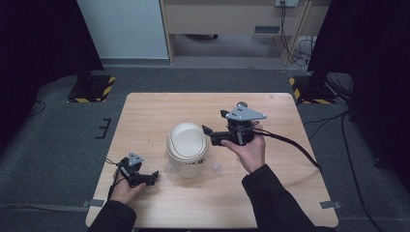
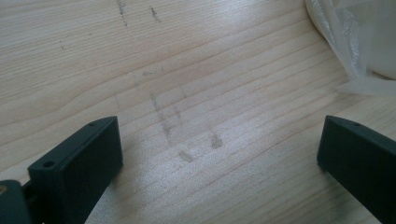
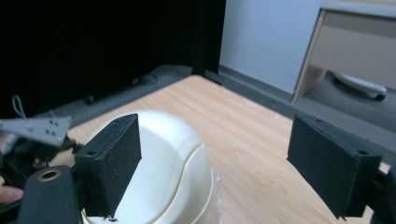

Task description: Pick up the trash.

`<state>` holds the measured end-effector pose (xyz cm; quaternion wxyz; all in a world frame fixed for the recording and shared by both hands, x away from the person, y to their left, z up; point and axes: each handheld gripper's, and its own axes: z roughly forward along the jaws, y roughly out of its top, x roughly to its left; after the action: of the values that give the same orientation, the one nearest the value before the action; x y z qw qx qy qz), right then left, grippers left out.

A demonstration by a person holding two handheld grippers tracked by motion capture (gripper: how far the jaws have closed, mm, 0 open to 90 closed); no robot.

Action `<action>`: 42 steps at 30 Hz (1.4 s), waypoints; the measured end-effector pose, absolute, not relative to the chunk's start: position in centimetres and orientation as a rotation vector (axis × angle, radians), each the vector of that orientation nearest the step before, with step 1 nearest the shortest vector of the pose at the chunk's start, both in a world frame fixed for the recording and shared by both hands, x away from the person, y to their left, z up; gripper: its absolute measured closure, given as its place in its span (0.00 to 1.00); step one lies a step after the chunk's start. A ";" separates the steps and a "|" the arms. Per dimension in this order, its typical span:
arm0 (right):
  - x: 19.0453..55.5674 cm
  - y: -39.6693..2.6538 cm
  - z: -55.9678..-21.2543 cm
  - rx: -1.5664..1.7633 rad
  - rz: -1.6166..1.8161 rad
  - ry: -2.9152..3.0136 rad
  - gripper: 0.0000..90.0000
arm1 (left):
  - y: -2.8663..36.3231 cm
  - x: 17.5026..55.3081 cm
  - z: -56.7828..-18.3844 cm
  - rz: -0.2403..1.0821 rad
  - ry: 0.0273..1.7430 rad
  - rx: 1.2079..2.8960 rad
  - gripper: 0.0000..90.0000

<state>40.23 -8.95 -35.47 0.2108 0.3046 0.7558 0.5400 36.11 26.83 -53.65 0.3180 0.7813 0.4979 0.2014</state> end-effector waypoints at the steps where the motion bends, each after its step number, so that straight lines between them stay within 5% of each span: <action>1: 40.3 -8.7 -35.8 0.848 1.495 2.109 0.20 | 26.8 36.1 -53.6 0.530 1.310 2.055 0.00; 42: 42.0 -5.4 -42.7 0.946 1.339 2.311 0.22 | 26.8 36.1 -53.6 0.531 1.309 2.057 0.00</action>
<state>42.02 -5.45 -42.72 0.1534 0.3299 0.8061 0.4668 36.10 26.82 -53.64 0.3176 0.7818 0.4973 0.2017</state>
